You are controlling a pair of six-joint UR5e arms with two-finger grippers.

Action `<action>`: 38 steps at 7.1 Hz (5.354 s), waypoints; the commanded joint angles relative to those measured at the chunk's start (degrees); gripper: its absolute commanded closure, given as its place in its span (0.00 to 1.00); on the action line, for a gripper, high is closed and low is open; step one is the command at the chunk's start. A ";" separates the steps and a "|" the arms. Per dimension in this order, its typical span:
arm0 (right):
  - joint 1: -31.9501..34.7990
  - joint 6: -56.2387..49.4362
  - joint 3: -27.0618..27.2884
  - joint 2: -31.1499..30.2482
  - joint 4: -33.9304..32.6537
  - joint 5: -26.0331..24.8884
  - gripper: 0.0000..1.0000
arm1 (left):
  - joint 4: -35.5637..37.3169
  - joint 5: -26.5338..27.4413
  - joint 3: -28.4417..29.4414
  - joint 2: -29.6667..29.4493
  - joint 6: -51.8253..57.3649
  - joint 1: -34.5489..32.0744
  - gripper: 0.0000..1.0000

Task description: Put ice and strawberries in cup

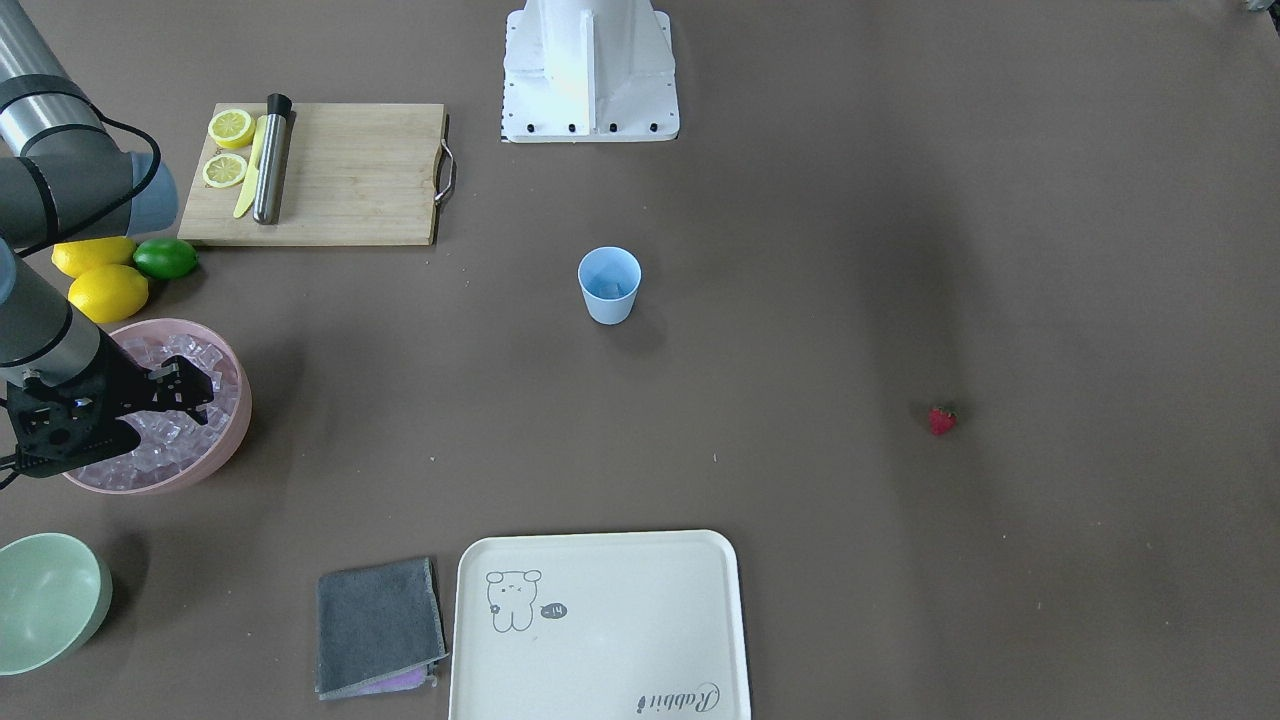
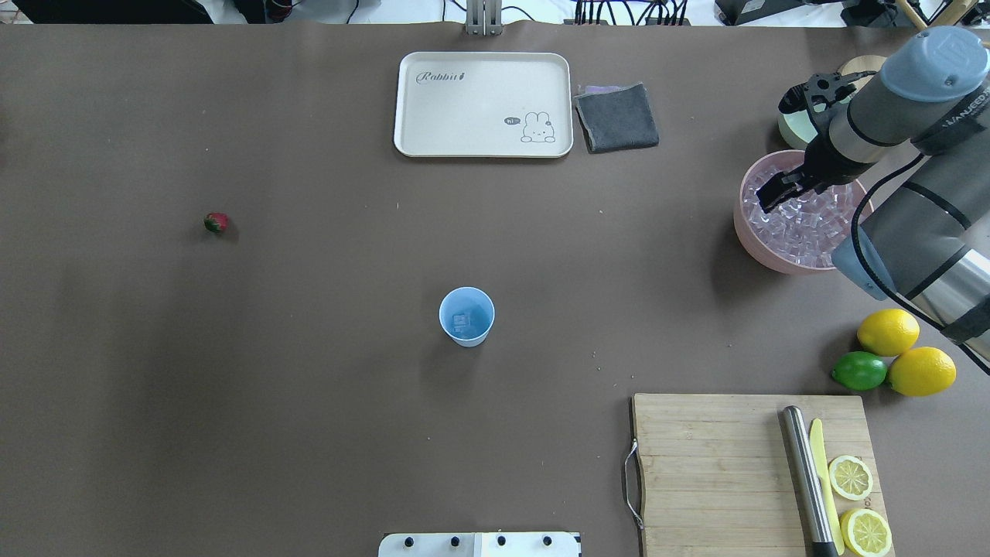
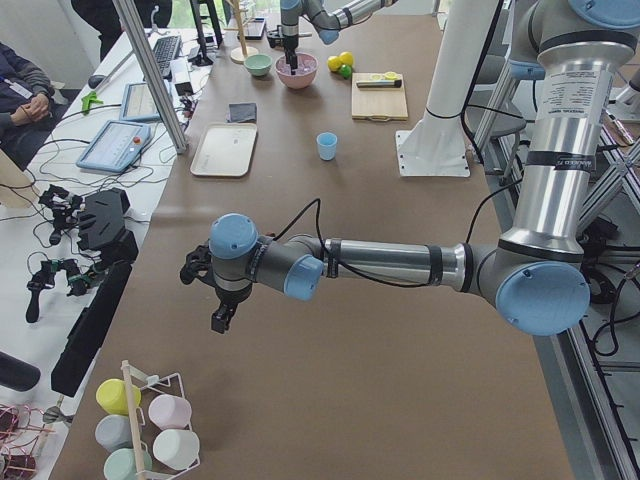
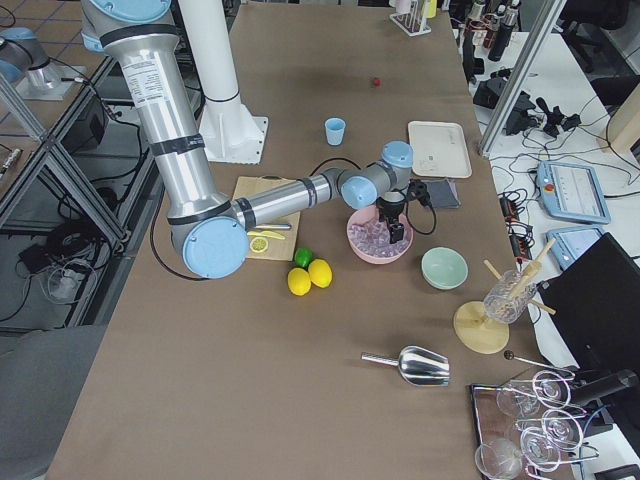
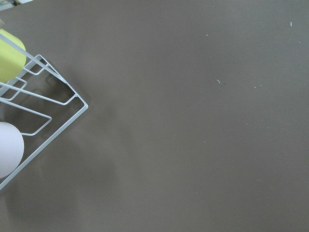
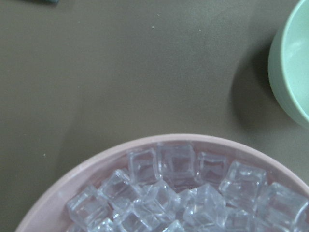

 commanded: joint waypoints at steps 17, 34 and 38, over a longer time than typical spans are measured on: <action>-1.08 18.00 23.76 8.21 -26.05 12.86 1.00 | -1.70 0.09 0.18 0.51 0.00 0.00 0.02; -32.75 58.06 11.72 22.02 -3.07 -21.96 0.01 | -3.11 0.17 2.64 -0.19 -0.09 0.00 0.02; -24.85 44.98 26.18 9.25 -3.35 -22.22 0.00 | -8.70 0.09 -5.23 -3.35 -8.79 6.06 0.02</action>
